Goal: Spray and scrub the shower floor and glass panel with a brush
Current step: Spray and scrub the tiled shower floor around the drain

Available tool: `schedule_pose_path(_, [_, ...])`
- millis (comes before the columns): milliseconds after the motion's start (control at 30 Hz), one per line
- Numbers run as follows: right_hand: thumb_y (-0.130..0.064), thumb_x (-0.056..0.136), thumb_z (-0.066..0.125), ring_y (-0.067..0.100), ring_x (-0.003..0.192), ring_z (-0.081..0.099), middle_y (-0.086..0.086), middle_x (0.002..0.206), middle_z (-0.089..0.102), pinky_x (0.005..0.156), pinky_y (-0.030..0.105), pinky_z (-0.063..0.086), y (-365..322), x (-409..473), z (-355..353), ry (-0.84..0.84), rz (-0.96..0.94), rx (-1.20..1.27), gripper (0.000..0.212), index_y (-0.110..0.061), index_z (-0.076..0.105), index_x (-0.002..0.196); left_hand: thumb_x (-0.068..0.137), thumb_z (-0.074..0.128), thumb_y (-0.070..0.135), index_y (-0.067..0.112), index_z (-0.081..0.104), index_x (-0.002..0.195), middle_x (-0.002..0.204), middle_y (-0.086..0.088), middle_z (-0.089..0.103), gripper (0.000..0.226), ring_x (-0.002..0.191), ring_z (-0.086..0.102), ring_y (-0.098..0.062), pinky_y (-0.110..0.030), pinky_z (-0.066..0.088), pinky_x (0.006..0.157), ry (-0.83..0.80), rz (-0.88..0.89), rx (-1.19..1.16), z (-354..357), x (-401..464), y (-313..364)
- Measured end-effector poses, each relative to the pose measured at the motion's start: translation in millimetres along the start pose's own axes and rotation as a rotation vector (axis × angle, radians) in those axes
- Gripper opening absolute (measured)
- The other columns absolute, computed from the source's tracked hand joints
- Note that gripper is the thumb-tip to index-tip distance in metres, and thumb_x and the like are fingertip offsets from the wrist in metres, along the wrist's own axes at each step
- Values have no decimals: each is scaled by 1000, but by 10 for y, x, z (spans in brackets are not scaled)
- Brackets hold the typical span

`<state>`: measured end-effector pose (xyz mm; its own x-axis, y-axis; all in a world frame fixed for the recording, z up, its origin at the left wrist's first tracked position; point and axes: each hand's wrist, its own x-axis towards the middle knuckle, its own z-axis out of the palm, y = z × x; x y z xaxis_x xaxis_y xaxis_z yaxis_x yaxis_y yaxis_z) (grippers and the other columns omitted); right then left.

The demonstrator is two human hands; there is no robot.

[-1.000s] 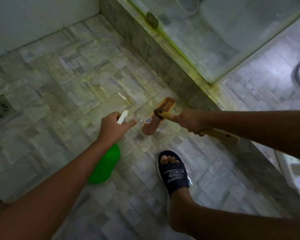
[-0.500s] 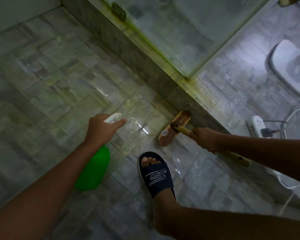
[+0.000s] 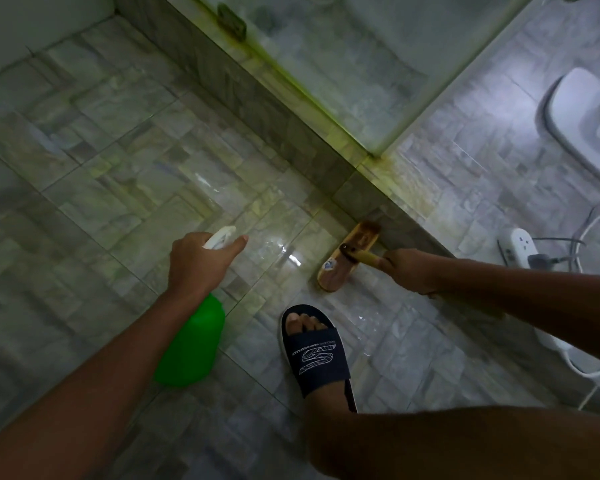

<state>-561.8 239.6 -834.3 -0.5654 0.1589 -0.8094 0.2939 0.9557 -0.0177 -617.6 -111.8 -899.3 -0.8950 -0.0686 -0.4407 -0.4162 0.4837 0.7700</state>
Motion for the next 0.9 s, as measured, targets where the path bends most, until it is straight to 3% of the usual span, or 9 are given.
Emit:
schedule_pose_path(200, [-25,108,27,29,83,67,7,89,59,74,37,56,-482,277,-215,-28,-54,-102,33,-6,54,114,84,80,54,13,55,60,62,-4,60,54,63,61,-25,-35,46,64,55,24,151,-145,-32,-44])
schedule_pose_path(333, [-22,106,31,31,82,66,15,100,63,69,37,56,-1279,712,-476,64,-218,-115,31,-5,50,123,85,83,44,16,45,56,54,-2,48,55,54,48,-19,-34,39,59,66,60,80,-251,-34,-118])
schedule_pose_path(400, [-27,107,29,33,91,64,17,114,60,53,23,47,-1831,854,-629,131,-294,-87,35,-5,52,122,86,83,40,21,38,54,51,3,41,59,51,44,-18,-34,37,59,82,73,84,-305,3,-156])
schedule_pose_path(500, [-40,106,26,28,59,61,16,92,58,30,24,38,-2477,1047,-822,159,-312,-21,39,-9,49,110,85,84,39,20,36,54,52,2,40,61,51,41,-15,-34,32,58,137,62,95,-398,86,-282])
schedule_pose_path(600, [-28,105,26,25,54,55,15,86,53,39,32,46,-2254,1030,-829,121,-265,-95,30,-7,46,111,84,84,41,19,38,54,53,1,43,60,54,45,-18,-33,32,62,139,22,111,-365,154,-351])
schedule_pose_path(667, [-19,104,26,26,63,56,18,98,55,55,40,55,-1960,928,-736,117,-259,-87,35,-7,45,130,85,83,42,18,42,56,57,1,47,56,61,51,-23,-31,32,64,172,1,112,-368,196,-370])
schedule_pose_path(733, [-16,105,28,28,73,57,19,104,56,64,33,46,-1561,803,-582,120,-244,-96,40,-13,38,144,85,82,45,13,48,60,62,-1,50,53,68,56,-27,-31,32,65,197,-30,114,-348,213,-374])
schedule_pose_path(833, [-38,107,24,24,74,60,12,92,56,68,33,42,-995,624,-309,102,-202,-211,39,-15,55,101,83,81,51,7,58,67,66,-6,57,52,75,60,-32,-35,40,67,211,-65,113,-377,229,-410])
schedule_pose_path(900, [-48,104,22,18,69,57,6,83,56,70,35,46,-819,554,-180,111,-163,-158,44,-19,47,83,82,79,55,5,73,82,67,-7,60,50,77,62,-33,-39,48,71,200,-55,129,-426,206,-413])
